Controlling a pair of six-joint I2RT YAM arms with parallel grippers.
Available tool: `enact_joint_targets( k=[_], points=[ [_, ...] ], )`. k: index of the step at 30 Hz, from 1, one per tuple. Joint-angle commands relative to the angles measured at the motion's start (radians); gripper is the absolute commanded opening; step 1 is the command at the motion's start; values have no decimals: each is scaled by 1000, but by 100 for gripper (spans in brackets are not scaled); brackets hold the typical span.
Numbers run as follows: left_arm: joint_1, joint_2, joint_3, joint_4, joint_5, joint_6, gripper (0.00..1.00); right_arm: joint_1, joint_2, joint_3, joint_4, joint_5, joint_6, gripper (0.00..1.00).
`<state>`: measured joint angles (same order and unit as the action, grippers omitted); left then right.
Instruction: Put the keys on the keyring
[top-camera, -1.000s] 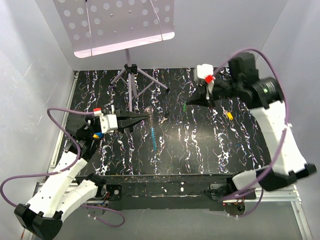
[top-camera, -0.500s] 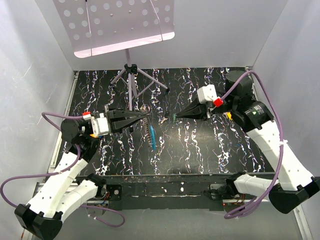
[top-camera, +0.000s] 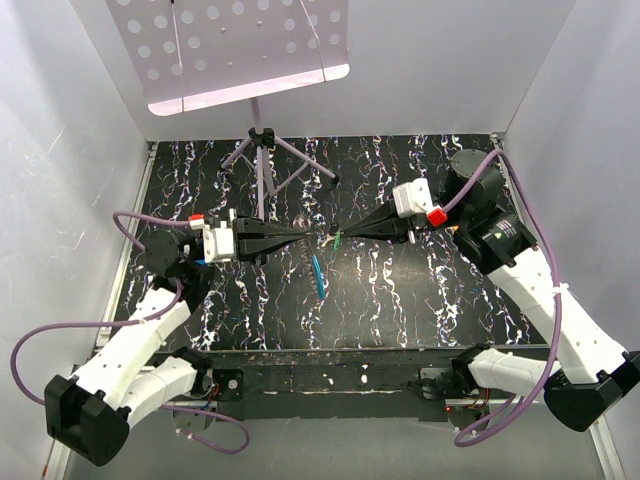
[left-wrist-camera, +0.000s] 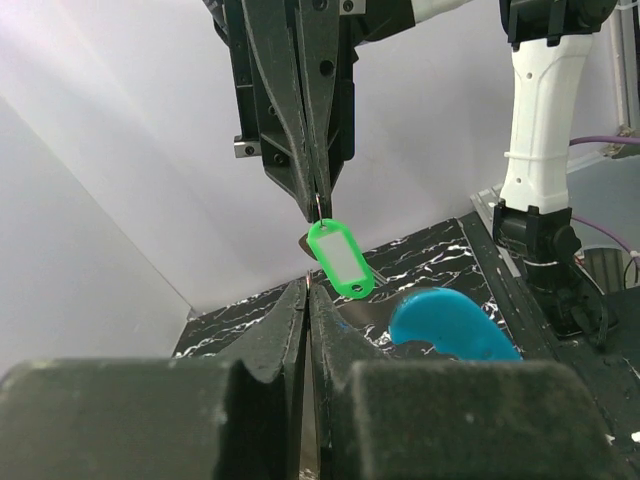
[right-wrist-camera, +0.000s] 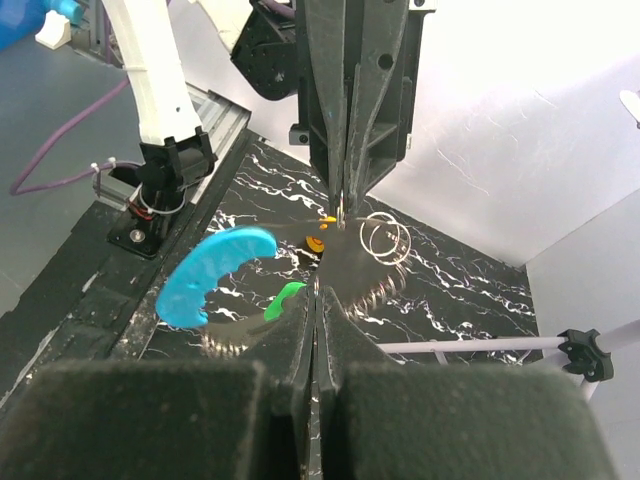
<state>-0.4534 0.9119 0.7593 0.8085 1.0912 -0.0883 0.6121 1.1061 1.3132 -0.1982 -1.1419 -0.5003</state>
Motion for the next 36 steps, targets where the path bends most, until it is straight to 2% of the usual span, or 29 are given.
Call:
enact_joint_targets(
  k=[1,6,10,18,36],
  points=[
    [5,24,9,98,18,-33,0,23,-8,-3,33,60,22,1],
    [5,51,9,138,29,-68,0,51,8,15,-39,120,-40,1],
    [5,65,-12,242,9,-149,0,92,20,27,-67,182,-90,1],
    [5,70,-51,371,-40,-303,0,110,24,28,-32,225,-67,1],
    [5,84,-86,419,-71,-317,0,138,40,31,69,194,69,1]
  ],
)
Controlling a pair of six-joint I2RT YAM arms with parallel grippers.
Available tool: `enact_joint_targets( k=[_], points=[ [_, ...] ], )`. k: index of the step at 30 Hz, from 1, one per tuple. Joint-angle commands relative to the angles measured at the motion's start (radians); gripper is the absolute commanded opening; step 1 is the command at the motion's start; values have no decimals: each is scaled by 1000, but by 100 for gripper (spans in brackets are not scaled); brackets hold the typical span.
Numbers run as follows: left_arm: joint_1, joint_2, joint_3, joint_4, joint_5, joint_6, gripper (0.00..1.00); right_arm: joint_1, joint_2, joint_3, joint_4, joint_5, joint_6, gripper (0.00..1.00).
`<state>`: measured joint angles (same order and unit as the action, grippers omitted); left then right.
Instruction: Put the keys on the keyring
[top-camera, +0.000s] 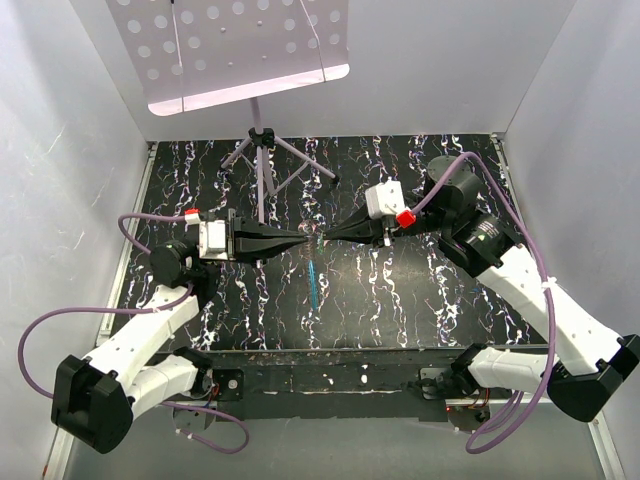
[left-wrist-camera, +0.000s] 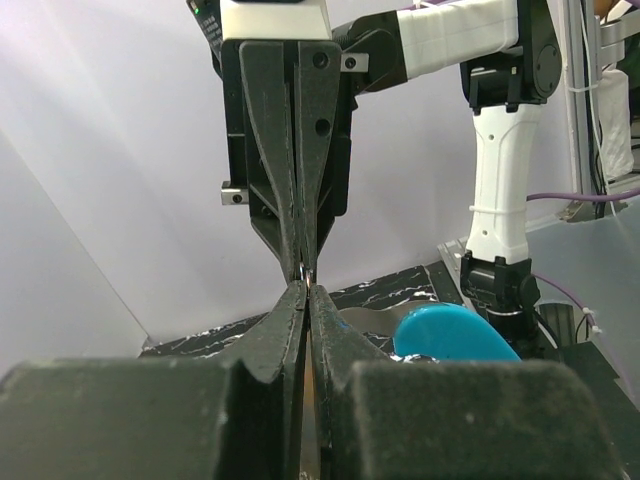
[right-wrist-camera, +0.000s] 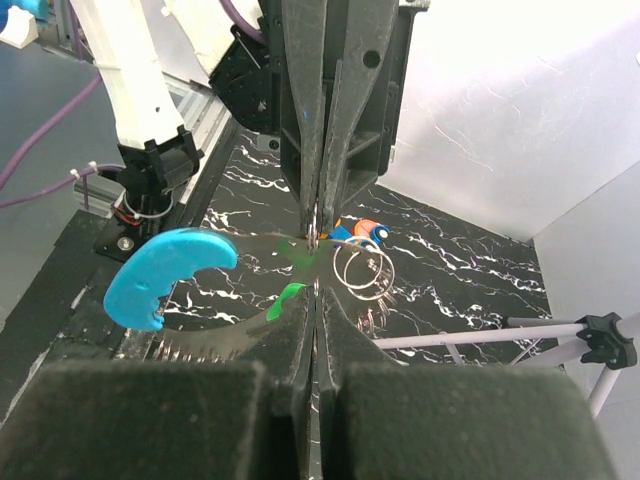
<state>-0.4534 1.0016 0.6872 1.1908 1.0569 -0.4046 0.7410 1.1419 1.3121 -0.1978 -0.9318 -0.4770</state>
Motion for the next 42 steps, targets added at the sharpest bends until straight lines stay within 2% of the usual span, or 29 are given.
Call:
enact_joint_targets(
  k=[1,33,42],
  points=[
    [5,-8,-15,35,-38,1,0,11,7,30,72,-16,51,1],
    [5,-17,-26,33,-49,10,0,29,18,41,80,-2,67,1],
    [7,-44,-31,-11,-48,46,0,29,9,39,57,1,52,1]
  ],
)
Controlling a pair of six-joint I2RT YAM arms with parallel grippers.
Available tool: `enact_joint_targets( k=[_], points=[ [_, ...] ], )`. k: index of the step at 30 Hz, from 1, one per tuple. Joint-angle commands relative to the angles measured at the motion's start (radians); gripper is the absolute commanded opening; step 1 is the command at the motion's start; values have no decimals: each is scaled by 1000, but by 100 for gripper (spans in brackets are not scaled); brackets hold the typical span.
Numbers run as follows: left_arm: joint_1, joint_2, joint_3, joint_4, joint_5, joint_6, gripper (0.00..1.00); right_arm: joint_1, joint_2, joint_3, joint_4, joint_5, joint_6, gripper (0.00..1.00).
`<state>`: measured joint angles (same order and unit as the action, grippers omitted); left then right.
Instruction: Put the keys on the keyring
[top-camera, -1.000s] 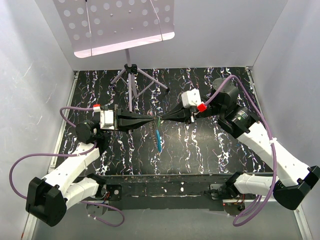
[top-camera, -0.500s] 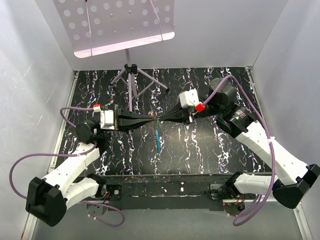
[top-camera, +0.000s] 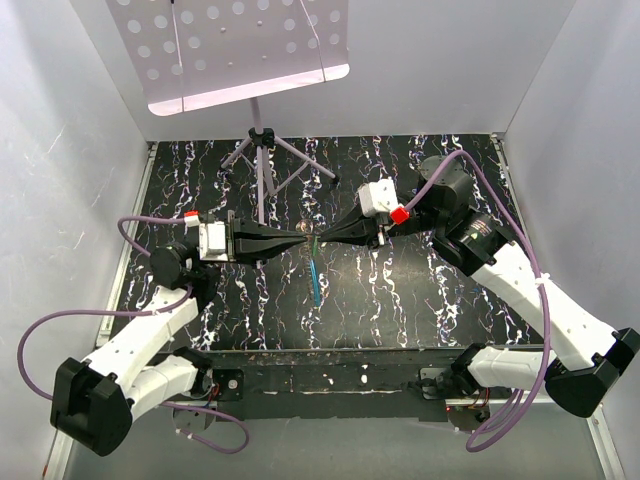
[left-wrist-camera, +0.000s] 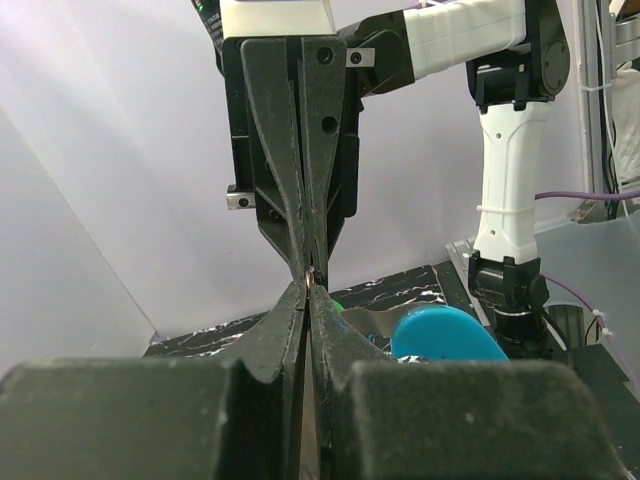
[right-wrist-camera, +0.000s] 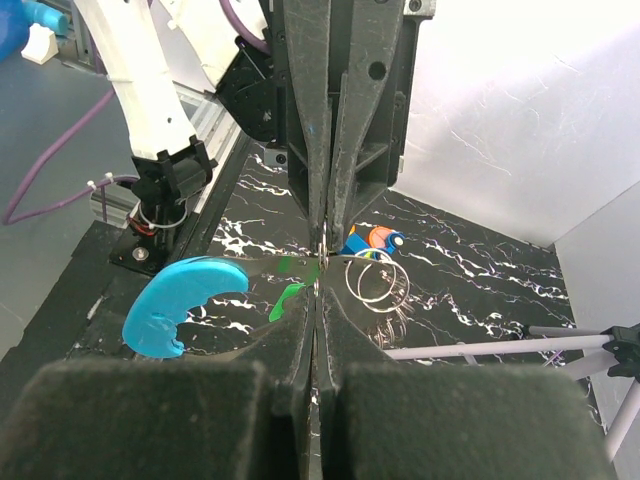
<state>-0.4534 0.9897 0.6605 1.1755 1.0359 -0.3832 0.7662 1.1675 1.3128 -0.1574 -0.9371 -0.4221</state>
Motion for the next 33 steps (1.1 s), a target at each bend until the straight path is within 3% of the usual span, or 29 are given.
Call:
enact_joint_targets(
  k=[1,17,20,22,25,26,33],
  points=[
    [7,-34,-4,4,-24,24,0,5,-17,39,15,7,-3,1],
    [9,-11,-13,61,16,-2,0,8,-5,39,47,4,14,1],
    [15,-26,-21,70,67,64,0,7,-9,39,10,1,-23,1],
    [18,-77,-15,-50,99,198,0,7,-15,42,-36,0,-72,1],
    [18,-155,59,-526,147,557,0,5,-25,46,-71,-9,-139,1],
    [18,-166,79,-615,157,613,0,7,-26,46,-82,-18,-159,1],
    [18,-206,166,-880,200,843,0,7,-26,42,-136,-31,-305,1]
  ],
)
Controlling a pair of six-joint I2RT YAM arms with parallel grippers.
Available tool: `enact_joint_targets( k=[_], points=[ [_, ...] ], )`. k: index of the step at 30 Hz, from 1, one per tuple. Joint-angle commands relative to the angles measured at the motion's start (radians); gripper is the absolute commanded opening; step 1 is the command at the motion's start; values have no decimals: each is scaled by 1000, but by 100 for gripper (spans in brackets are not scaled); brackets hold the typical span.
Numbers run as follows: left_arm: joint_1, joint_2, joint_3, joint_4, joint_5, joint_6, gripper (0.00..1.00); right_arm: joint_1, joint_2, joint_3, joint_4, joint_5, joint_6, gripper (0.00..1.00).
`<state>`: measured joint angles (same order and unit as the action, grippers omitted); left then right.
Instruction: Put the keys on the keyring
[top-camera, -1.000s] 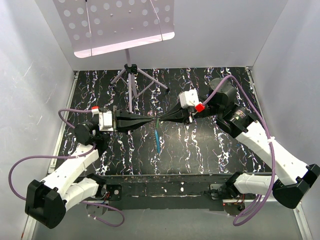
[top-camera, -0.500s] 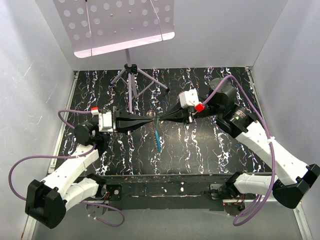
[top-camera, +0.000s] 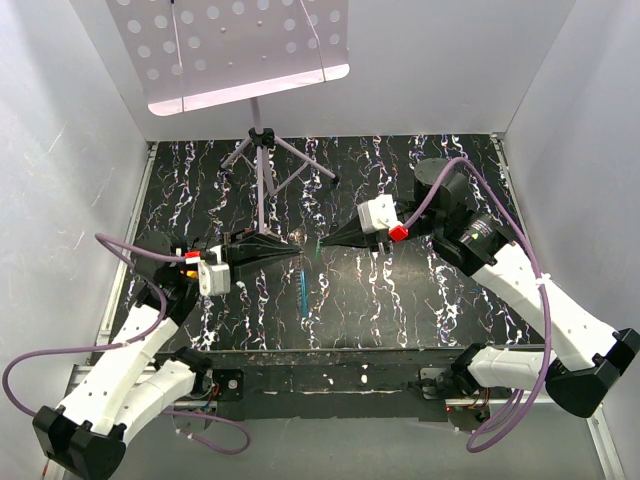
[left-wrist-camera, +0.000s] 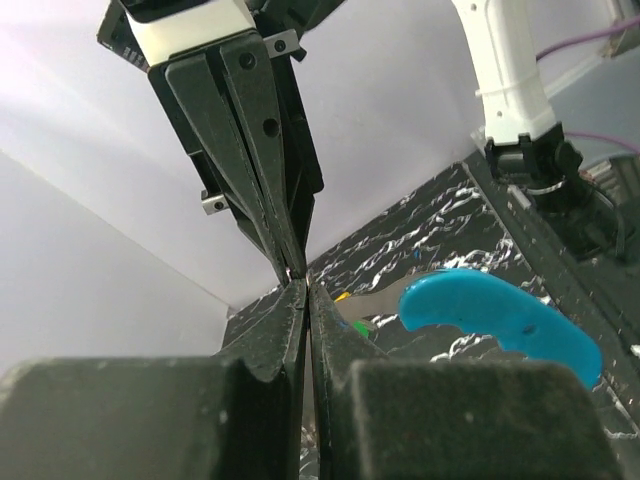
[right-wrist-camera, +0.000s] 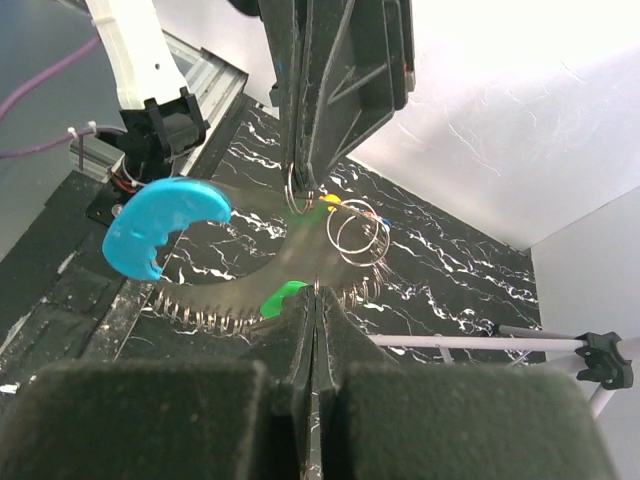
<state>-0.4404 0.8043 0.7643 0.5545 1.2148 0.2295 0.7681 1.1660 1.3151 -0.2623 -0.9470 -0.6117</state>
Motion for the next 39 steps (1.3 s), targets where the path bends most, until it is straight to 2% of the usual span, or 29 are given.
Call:
enact_joint_targets(
  k=[1,3,8,17,33,39],
  points=[
    [5,-20,72,-292,22,257,0,5,-26,35,-29,-22,-129,1],
    [5,-16,72,-295,29,263,0,7,-25,33,-23,-29,-149,1],
    [5,1,40,-159,38,176,0,19,-12,30,8,-41,-148,1],
    [5,7,29,-127,20,163,0,42,-11,13,24,-35,-145,1],
    [5,29,6,18,26,53,0,63,-6,4,64,-1,-123,1],
    [5,32,6,18,22,50,0,68,-6,-1,69,-1,-117,1]
  ],
)
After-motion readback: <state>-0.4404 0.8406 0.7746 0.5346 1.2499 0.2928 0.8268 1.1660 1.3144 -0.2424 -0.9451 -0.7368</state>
